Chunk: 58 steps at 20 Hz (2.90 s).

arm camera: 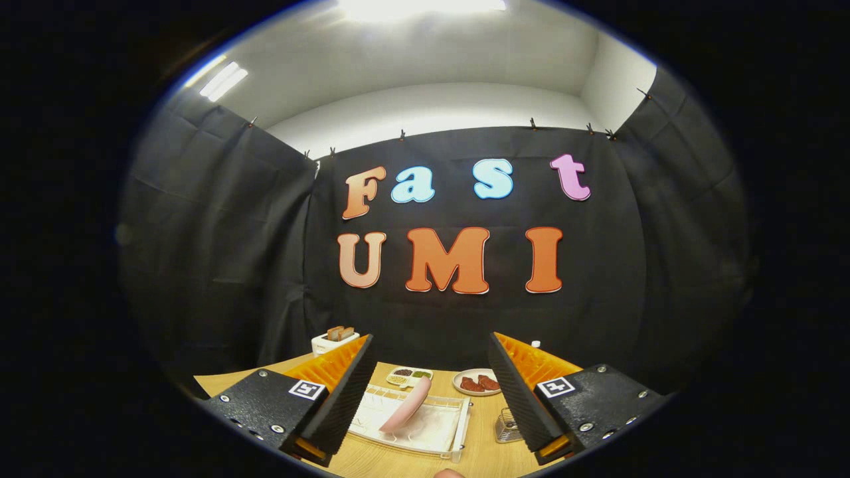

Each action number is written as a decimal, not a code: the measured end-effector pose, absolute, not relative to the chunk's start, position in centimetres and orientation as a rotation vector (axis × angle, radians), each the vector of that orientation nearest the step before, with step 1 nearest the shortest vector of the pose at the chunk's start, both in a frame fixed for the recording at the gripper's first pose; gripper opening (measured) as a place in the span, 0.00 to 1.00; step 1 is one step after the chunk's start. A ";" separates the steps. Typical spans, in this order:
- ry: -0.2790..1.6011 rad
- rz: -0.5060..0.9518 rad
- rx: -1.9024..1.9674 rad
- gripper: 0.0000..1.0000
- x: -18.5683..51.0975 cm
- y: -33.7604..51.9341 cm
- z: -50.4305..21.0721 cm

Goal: Take the plate from the dish rack, then take the spoon from the basket and place it into the plate.

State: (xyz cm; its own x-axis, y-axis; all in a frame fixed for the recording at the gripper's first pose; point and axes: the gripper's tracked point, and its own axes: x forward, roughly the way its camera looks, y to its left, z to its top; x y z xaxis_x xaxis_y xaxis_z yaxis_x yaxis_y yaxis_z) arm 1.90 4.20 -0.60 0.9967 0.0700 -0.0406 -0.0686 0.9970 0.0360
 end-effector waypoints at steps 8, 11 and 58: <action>0.180 0.087 0.067 1.00 4.5 4.6 -4.1; 0.259 0.108 0.040 1.00 5.2 5.8 -4.8; 1.141 -0.206 0.035 0.31 17.4 7.0 -27.9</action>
State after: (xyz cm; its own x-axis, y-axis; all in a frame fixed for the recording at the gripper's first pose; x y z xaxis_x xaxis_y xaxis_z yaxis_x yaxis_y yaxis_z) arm 17.42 7.02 -27.87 0.3999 -0.1453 -0.9050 0.1804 0.9805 -0.0777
